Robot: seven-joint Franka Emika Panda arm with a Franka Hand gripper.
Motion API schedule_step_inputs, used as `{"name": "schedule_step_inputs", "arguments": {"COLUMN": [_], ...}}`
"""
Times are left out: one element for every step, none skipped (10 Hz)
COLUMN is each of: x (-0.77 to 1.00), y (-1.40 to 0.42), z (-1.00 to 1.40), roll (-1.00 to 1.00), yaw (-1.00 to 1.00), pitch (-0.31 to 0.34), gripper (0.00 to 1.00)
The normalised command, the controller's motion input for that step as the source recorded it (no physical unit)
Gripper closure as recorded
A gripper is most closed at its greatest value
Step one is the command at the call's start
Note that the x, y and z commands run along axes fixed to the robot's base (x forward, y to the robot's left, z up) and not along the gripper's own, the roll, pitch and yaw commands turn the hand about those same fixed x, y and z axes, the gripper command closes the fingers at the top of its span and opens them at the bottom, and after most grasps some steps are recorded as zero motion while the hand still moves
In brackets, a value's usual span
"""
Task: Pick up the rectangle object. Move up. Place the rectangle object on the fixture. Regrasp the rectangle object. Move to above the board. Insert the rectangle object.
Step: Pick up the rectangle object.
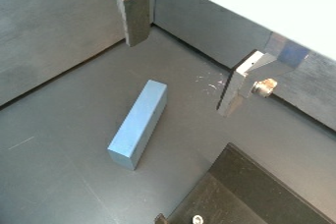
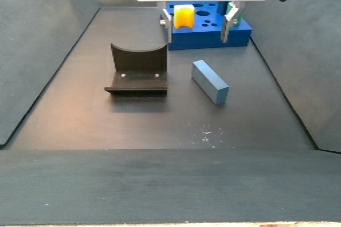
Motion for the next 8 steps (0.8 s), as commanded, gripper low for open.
{"name": "schedule_step_inputs", "arguments": {"x": [-0.68, -0.01, 0.0, 0.0, 0.0, 0.0, -0.15, -0.2], "y": [-0.35, -0.2, -0.09, -0.11, -0.05, 0.0, -0.14, -0.18], "z": [-0.23, -0.48, -0.58, -0.57, -0.34, -0.06, -0.95, -0.91], "roll": [0.0, 0.0, 0.0, 0.0, -0.15, 0.02, 0.0, 0.03], "yaw": [0.39, 0.92, 0.98, 0.95, 0.99, 0.0, 0.42, 0.73], "pitch": [-0.04, 0.16, 0.22, 0.197, 0.0, 0.0, -0.169, 0.046], "gripper": [0.0, 0.0, 0.0, 0.0, 0.0, 0.0, 0.0, 0.0]}}
